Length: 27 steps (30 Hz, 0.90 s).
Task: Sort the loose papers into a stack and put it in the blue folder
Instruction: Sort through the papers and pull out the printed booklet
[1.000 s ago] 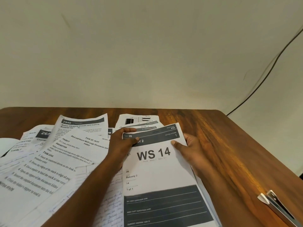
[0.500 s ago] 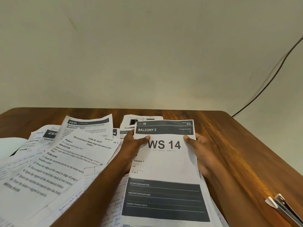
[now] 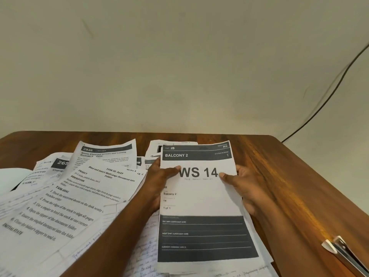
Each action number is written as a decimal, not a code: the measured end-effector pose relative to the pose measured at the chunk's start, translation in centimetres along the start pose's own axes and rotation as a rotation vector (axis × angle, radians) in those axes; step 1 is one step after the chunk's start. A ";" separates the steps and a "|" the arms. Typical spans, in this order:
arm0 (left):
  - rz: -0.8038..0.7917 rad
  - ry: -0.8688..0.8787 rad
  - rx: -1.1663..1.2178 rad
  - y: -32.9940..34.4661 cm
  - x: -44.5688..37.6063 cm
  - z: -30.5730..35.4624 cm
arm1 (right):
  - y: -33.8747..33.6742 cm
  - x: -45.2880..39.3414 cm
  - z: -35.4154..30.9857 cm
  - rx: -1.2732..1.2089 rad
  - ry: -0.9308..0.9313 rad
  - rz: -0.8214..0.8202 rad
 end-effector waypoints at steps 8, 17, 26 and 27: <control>-0.133 -0.147 0.009 1.6 1.2 -1.2 | -1.0 -0.7 0.6 -0.078 0.091 0.079; -0.055 -0.147 0.007 1.2 1.3 -0.9 | -0.6 0.3 0.0 0.066 0.063 -0.018; -0.088 -0.210 -0.062 1.2 2.1 0.5 | 0.3 0.3 0.7 -0.051 0.145 -0.018; -0.077 -0.207 -0.096 0.9 2.3 0.5 | 0.5 0.5 0.6 -0.050 0.154 -0.036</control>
Point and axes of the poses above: each hand's wrist, its own x-axis away from the middle knuckle, its own y-axis out of the palm, z = x × y, the point moved 8 cm from there along -x, towards the middle knuckle, and after that the axes turned 1 degree about z, right-handed, at the moved point
